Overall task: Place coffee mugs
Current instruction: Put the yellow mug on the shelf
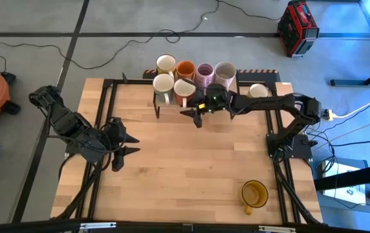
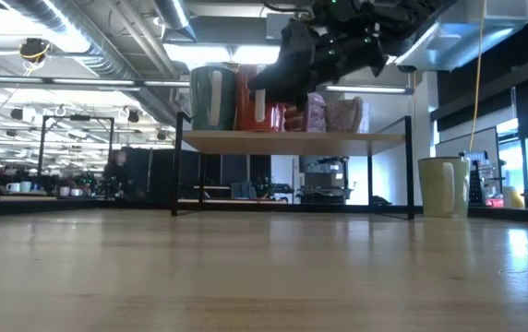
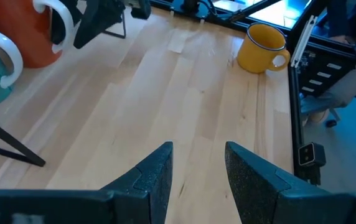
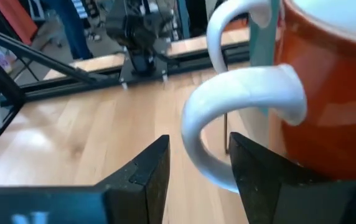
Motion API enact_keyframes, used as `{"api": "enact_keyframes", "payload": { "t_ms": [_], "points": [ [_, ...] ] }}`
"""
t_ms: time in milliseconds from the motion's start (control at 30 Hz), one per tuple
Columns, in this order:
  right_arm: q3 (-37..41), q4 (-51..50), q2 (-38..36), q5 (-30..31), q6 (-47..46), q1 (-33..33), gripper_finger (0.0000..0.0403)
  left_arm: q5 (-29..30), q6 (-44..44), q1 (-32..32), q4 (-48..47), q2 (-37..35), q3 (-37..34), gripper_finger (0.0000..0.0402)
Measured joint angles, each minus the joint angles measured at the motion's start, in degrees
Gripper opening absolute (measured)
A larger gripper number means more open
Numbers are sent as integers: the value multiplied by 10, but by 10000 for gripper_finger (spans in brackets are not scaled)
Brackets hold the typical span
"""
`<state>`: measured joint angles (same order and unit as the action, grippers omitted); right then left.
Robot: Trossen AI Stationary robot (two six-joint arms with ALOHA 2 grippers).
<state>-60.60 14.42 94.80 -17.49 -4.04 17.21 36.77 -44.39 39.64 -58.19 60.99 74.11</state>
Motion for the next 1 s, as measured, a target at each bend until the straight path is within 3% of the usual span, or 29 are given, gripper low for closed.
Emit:
{"api": "enact_keyframes", "payload": {
  "t_ms": [467, 700, 867, 1000],
  "points": [
    [-84, -230, -31, 13, 13, 0, 154, -18, 0, 0, -1, 0, 0, 141],
    [-148, -409, -46, 25, 10, -1, 154, -19, 2, 0, 0, 0, 0, 141],
    [-221, -563, -48, 36, -13, -37, 154, -20, 11, 0, 0, 0, 0, 141],
    [-253, -617, -49, 73, -66, -107, 154, -20, 18, 0, 0, 0, 0, 141]
  ]
}}
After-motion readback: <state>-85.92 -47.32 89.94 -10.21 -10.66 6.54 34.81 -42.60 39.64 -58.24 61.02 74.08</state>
